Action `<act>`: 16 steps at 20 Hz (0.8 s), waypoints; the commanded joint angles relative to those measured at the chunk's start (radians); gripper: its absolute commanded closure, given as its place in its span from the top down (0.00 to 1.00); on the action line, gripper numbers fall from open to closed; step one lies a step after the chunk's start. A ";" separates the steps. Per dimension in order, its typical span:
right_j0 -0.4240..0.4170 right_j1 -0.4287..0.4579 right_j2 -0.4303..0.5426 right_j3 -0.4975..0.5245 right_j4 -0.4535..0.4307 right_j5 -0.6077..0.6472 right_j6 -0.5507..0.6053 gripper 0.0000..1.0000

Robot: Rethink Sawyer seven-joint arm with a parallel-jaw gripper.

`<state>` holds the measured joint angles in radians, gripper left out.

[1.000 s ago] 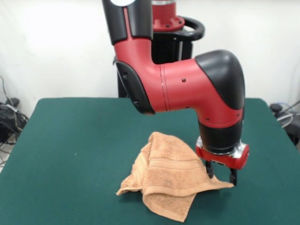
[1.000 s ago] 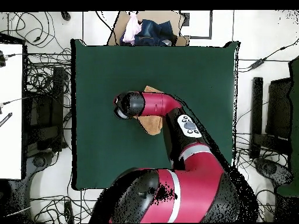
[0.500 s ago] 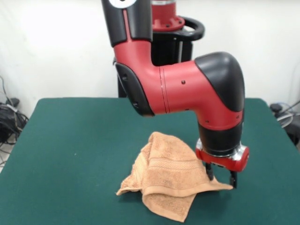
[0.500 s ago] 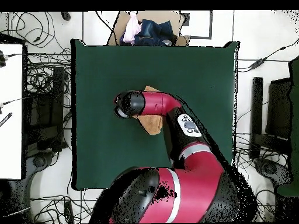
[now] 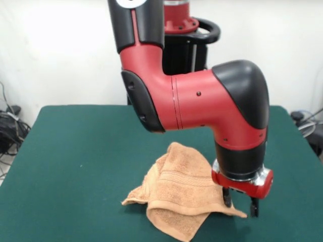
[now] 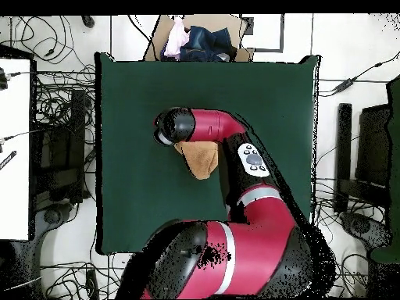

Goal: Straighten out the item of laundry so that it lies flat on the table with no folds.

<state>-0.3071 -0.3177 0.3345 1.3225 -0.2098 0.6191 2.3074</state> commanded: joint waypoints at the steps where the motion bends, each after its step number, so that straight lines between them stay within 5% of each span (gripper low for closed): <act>1: 0.033 0.041 0.055 -0.099 0.004 0.081 -0.067 1.00; 16: 0.023 0.052 0.053 -0.096 -0.010 0.054 -0.076 1.00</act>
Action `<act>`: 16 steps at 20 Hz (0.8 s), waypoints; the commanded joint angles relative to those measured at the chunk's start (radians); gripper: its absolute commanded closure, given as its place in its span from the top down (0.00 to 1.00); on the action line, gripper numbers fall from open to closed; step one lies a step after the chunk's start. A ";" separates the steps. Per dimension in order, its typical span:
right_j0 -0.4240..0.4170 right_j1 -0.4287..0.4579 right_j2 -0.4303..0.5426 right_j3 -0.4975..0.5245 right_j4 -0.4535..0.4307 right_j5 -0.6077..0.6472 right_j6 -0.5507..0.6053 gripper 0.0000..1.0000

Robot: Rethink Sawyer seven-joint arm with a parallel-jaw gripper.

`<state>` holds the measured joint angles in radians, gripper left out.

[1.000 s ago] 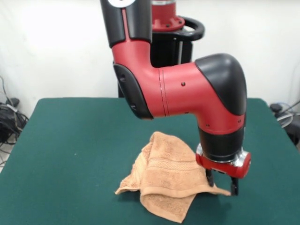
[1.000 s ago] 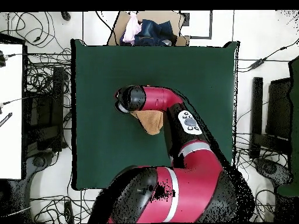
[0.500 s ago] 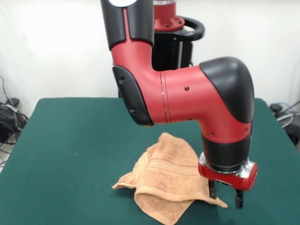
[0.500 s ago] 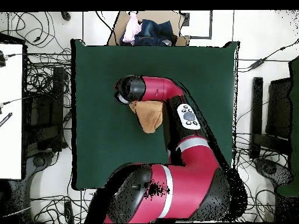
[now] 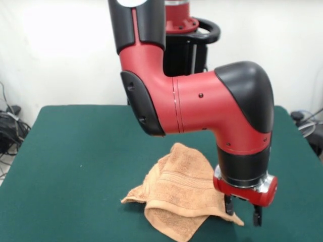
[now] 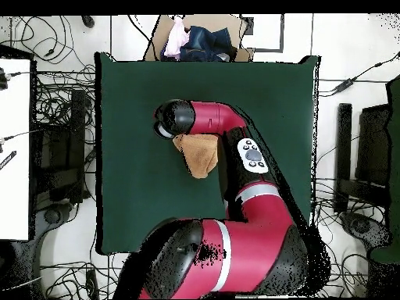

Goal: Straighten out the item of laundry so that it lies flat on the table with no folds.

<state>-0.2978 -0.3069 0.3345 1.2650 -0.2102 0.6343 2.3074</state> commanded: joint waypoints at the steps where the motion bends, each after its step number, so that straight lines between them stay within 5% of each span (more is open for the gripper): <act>1: 0.014 0.044 0.053 -0.047 -0.010 0.045 -0.079 1.00; 6: 0.017 0.045 0.047 -0.060 -0.016 0.042 -0.079 1.00; 7: 0.017 0.046 0.047 -0.062 -0.015 0.041 -0.078 0.00; 16: 0.007 0.034 0.054 -0.023 -0.024 -0.025 -0.069 0.00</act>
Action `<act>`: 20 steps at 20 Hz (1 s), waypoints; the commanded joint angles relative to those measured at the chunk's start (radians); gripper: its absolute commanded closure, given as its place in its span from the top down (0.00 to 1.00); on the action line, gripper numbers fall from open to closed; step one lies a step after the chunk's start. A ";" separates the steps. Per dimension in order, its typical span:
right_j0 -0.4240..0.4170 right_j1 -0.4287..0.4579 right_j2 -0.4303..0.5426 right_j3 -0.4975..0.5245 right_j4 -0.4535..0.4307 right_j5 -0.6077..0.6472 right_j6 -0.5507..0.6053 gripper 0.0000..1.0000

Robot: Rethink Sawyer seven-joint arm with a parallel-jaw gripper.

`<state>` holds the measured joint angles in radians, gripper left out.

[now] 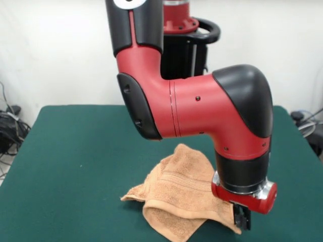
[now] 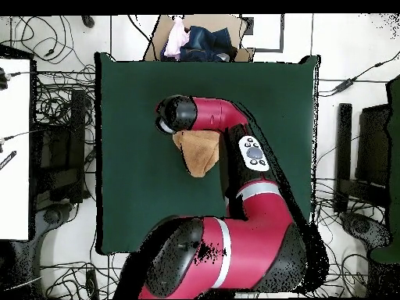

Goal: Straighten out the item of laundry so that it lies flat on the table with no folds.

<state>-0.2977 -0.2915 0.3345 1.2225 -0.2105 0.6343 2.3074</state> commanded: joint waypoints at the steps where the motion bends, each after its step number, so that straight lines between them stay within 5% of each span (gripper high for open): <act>1: 0.006 0.018 0.055 0.022 -0.024 -0.026 -0.069 0.00; 9: 0.017 -0.021 0.044 -0.003 -0.016 0.095 -0.099 0.00; 10: 0.016 -0.020 0.047 -0.015 -0.014 0.111 -0.107 1.00; 20: -0.001 0.006 0.059 -0.106 -0.018 0.236 -0.175 1.00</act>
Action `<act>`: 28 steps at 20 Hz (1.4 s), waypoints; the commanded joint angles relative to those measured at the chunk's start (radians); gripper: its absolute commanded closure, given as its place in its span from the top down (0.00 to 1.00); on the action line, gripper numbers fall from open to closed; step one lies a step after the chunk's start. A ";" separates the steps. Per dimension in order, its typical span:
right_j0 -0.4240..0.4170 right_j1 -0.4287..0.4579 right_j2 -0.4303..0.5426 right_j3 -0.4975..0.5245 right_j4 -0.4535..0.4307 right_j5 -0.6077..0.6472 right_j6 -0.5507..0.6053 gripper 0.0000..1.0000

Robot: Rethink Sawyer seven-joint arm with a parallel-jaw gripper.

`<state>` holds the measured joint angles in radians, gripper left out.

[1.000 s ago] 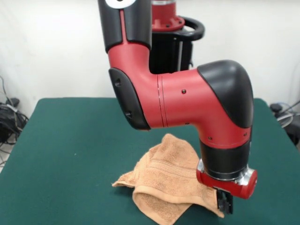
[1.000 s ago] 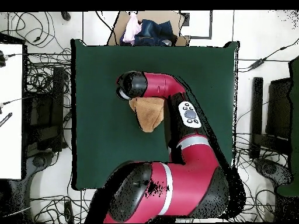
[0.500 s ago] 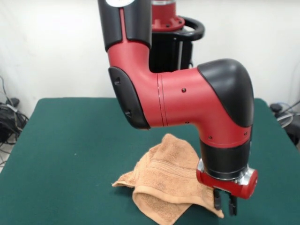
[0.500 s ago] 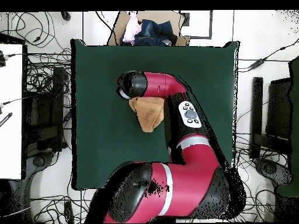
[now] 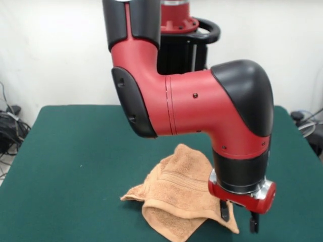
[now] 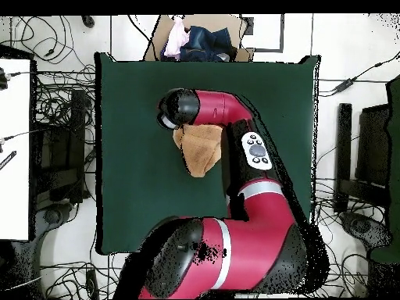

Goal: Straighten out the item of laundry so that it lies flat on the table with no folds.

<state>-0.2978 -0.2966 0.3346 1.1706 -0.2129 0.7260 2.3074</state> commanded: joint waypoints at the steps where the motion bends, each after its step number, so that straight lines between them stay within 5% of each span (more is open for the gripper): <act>1: -0.005 0.016 0.066 -0.065 -0.013 0.158 -0.185 1.00; 17: -0.025 -0.018 0.037 0.021 -0.063 0.081 -0.157 1.00; 23: -0.038 -0.013 0.051 -0.001 -0.064 0.168 -0.231 1.00; 28: -0.061 -0.034 0.107 -0.040 -0.066 0.358 -0.419 1.00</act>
<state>-0.3252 -0.3267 0.3460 1.1187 -0.2146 0.8691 2.2837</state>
